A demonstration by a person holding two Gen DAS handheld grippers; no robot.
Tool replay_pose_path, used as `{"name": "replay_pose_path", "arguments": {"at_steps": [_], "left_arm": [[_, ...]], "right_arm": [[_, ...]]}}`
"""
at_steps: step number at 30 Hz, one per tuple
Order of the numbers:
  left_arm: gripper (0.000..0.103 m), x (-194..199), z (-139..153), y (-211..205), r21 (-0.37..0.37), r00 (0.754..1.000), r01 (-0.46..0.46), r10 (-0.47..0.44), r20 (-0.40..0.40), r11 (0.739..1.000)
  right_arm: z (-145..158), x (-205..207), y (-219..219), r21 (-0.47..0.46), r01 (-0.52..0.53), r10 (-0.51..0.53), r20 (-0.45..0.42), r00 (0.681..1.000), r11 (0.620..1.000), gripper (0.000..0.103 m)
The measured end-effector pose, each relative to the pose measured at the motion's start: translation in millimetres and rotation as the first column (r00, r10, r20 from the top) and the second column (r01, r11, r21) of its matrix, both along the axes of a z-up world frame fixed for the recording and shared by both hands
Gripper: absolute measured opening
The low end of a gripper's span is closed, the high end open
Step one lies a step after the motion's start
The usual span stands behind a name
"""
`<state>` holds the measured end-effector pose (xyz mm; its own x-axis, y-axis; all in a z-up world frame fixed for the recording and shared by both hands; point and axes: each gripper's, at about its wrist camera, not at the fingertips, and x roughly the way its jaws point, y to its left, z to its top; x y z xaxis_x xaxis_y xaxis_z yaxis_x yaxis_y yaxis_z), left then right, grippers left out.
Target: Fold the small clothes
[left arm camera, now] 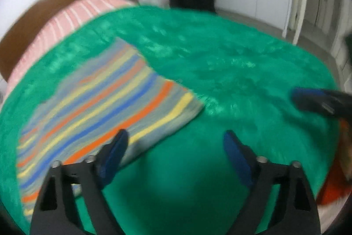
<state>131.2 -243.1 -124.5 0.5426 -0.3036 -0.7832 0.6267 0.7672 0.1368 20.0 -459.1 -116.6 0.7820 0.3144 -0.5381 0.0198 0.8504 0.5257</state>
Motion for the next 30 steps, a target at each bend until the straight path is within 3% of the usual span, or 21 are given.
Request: {"name": "replay_pose_path", "arguments": {"at_steps": [2, 3, 4, 5, 6, 7, 9, 12, 16, 18, 20, 21, 25, 30], "left_arm": [[0.075, 20.2, -19.7, -17.4, 0.026, 0.998, -0.037, 0.038, -0.045, 0.999], [0.074, 23.6, -20.4, -18.1, -0.002, 0.998, -0.055, 0.055, -0.035, 0.998], [0.06, 26.8, -19.3, -17.0, -0.025, 0.996, -0.076, 0.075, -0.039, 0.997], [0.03, 29.2, -17.7, -15.8, -0.043, 0.994, -0.097, 0.095, -0.045, 0.994], [0.011, 29.1, -15.6, -15.9, -0.052, 0.993, -0.111, 0.109, -0.037, 0.992], [0.009, 30.0, -13.4, -13.6, -0.06, 0.992, -0.125, 0.123, -0.034, 0.99], [0.008, 28.8, -8.5, -4.0, -0.139, 0.989, -0.139, 0.131, -0.065, 0.98], [0.008, 26.0, 0.0, 11.7, -0.223, 0.987, -0.149, 0.13, -0.097, 0.963], [0.008, 28.6, 7.8, 21.2, -0.273, 0.983, -0.165, 0.137, -0.118, 0.948], [0.008, 28.3, 12.7, 29.0, -0.289, 0.983, -0.168, 0.138, -0.122, 0.942], [0.008, 28.1, 17.5, 40.6, -0.307, 0.981, -0.178, 0.145, -0.126, 0.935], [0.008, 28.2, 20.6, 47.9, -0.321, 0.98, -0.187, 0.153, -0.129, 0.928], [0.008, 31.2, 38.9, 101.8, -0.431, 0.963, -0.264, 0.212, -0.166, 0.863], [0.008, 16.9, 59.5, 196.0, -0.524, 0.922, -0.387, 0.327, -0.207, 0.758]], "right_arm": [[-2.8, -4.2, -8.9, -0.004, 0.009, -0.009, -0.007, 1.0, 1.0, 0.055], [-3.7, -6.6, -13.3, 0.0, 0.009, -0.009, -0.014, 1.0, 1.0, 0.055], [-4.7, -5.4, -15.6, 0.006, 0.005, -0.005, -0.018, 1.0, 1.0, 0.055], [-1.9, -0.4, -17.6, 0.011, -0.011, 0.011, -0.025, 1.0, 1.0, 0.055], [1.7, 7.4, -18.2, 0.005, -0.032, 0.032, -0.029, 0.999, 0.999, 0.055], [8.0, 20.4, -18.1, -0.004, -0.057, 0.057, -0.028, 0.998, 0.998, 0.055], [24.2, 54.7, -20.3, 0.006, -0.114, 0.114, -0.005, 0.993, 0.993, 0.055], [31.0, 147.1, -19.2, 0.122, -0.213, 0.222, -0.065, 0.973, 0.969, 0.055], [3.7, 254.8, 1.9, 0.263, -0.286, 0.335, -0.162, 0.928, 0.921, 0.055], [-20.2, 300.2, 13.0, 0.337, -0.233, 0.319, -0.228, 0.92, 0.912, 0.055], [-29.5, 323.3, 23.4, 0.355, -0.205, 0.301, -0.24, 0.923, 0.912, 0.037], [-26.5, 331.3, 32.6, 0.325, -0.205, 0.292, -0.247, 0.924, 0.923, 0.008], [19.2, 329.9, 72.4, 0.206, -0.258, 0.295, -0.174, 0.939, 0.944, 0.009], [81.4, 337.6, 175.4, 0.066, -0.446, 0.451, -0.118, 0.885, 0.893, 0.009]]}}
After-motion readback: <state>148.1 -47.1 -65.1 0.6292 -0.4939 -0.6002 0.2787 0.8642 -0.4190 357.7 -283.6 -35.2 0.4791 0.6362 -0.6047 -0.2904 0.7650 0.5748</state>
